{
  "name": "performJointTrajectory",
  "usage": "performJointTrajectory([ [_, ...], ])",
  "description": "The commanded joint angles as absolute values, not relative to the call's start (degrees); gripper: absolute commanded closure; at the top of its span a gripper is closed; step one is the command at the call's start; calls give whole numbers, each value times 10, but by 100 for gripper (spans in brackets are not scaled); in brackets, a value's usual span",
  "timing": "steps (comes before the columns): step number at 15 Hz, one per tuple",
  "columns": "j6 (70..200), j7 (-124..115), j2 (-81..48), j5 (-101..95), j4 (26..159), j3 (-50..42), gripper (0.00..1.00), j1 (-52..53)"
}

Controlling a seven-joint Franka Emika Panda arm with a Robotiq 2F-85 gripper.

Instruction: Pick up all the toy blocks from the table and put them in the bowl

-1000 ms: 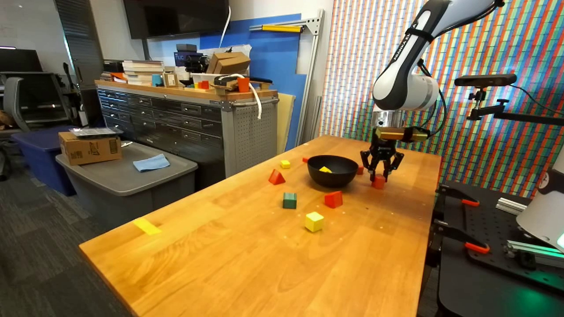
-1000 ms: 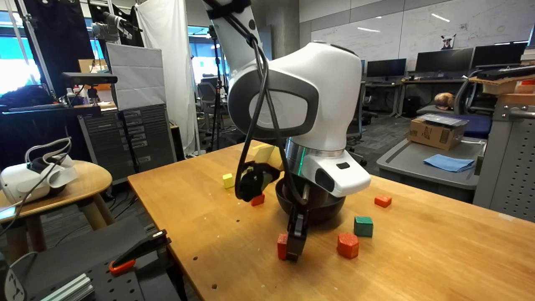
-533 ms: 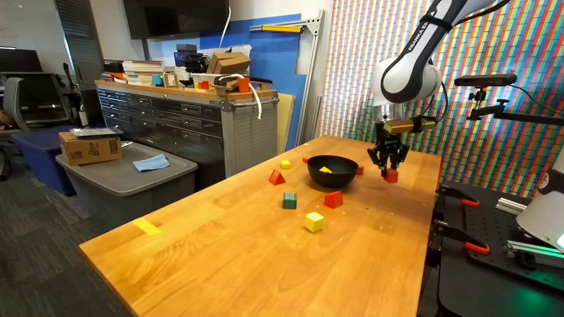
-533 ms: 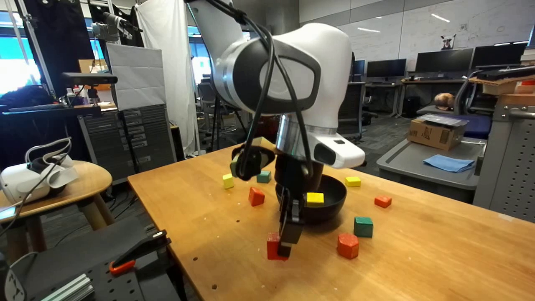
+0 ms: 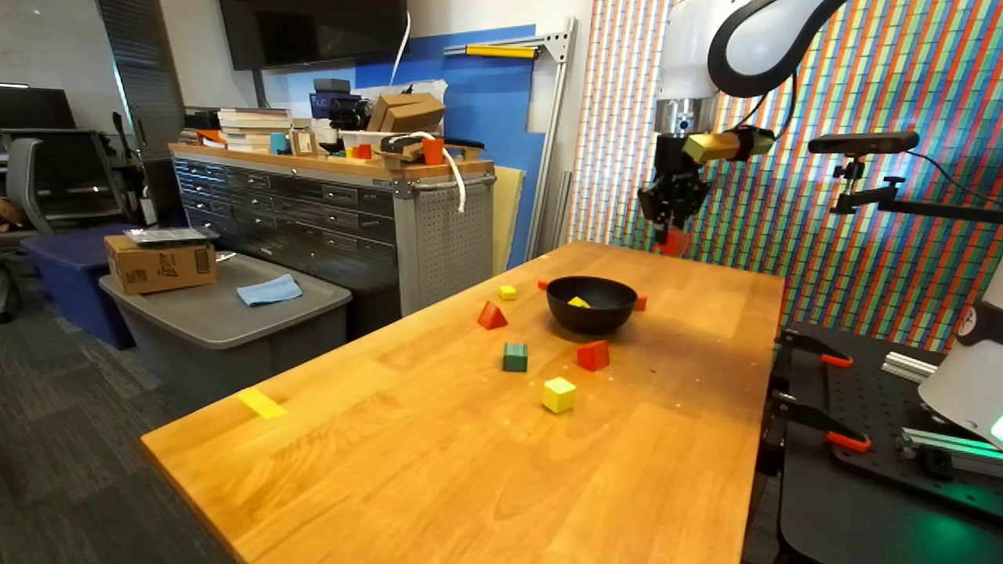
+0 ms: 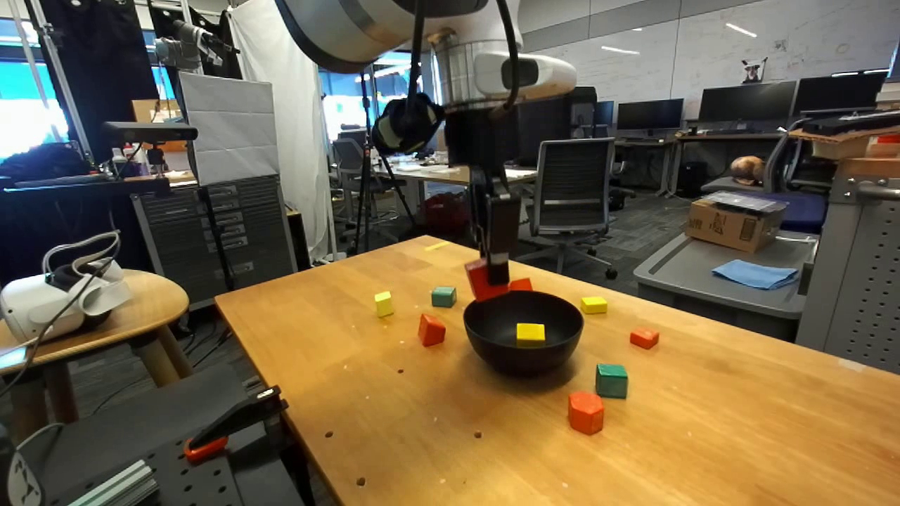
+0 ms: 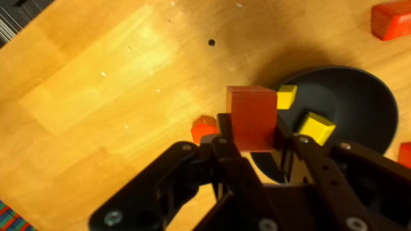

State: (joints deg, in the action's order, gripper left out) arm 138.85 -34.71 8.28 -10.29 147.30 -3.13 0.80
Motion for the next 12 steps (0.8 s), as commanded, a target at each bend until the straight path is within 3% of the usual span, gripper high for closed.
performJointTrajectory([
  [1, 1415, -383, 40, -106, 1413, 3, 81, -7],
  [12, 1391, -398, -191, -34, 1211, -8, 82, 30],
])
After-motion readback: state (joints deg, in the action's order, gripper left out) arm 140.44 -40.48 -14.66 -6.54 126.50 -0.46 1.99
